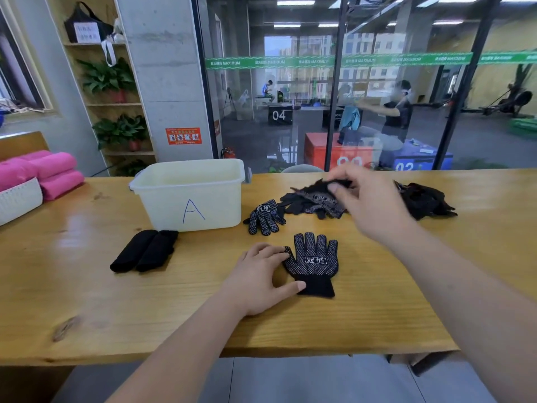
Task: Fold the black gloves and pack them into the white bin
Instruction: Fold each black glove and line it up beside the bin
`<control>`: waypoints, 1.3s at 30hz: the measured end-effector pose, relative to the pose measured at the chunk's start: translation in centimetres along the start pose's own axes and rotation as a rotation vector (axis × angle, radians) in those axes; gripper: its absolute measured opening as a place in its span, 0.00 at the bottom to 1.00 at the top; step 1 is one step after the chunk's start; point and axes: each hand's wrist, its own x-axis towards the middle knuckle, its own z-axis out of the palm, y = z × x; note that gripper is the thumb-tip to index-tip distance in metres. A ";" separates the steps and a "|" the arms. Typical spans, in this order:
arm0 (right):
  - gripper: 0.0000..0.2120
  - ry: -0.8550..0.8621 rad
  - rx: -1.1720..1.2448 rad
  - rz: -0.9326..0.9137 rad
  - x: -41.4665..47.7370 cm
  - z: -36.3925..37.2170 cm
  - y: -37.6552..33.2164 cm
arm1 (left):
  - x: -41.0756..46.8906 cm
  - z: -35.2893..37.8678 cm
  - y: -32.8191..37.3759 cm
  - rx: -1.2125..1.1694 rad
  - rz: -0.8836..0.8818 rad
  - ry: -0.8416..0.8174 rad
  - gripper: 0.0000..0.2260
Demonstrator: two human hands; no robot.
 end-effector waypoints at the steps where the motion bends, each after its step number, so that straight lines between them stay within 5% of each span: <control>1: 0.09 -0.036 -0.065 -0.029 -1.8 1.3 0.5 | 0.1 0.1 0.0 0.006 0.001 0.007 0.42; 5: 0.08 -0.326 -0.310 -0.061 -9.9 6.8 2.8 | 0.1 0.2 0.0 0.016 -0.009 0.029 0.42; 16: 0.09 0.001 -0.271 0.087 -10.8 6.7 3.3 | -0.2 -0.4 0.4 0.024 -0.009 0.014 0.42; 21: 0.10 -0.144 -0.315 -0.011 -13.1 6.2 2.7 | -0.3 -0.7 0.7 -0.058 -0.041 0.014 0.45; 39: 0.10 -0.259 -0.365 0.013 -13.6 5.7 2.3 | -0.5 -1.0 1.0 -0.137 -0.077 0.012 0.50</control>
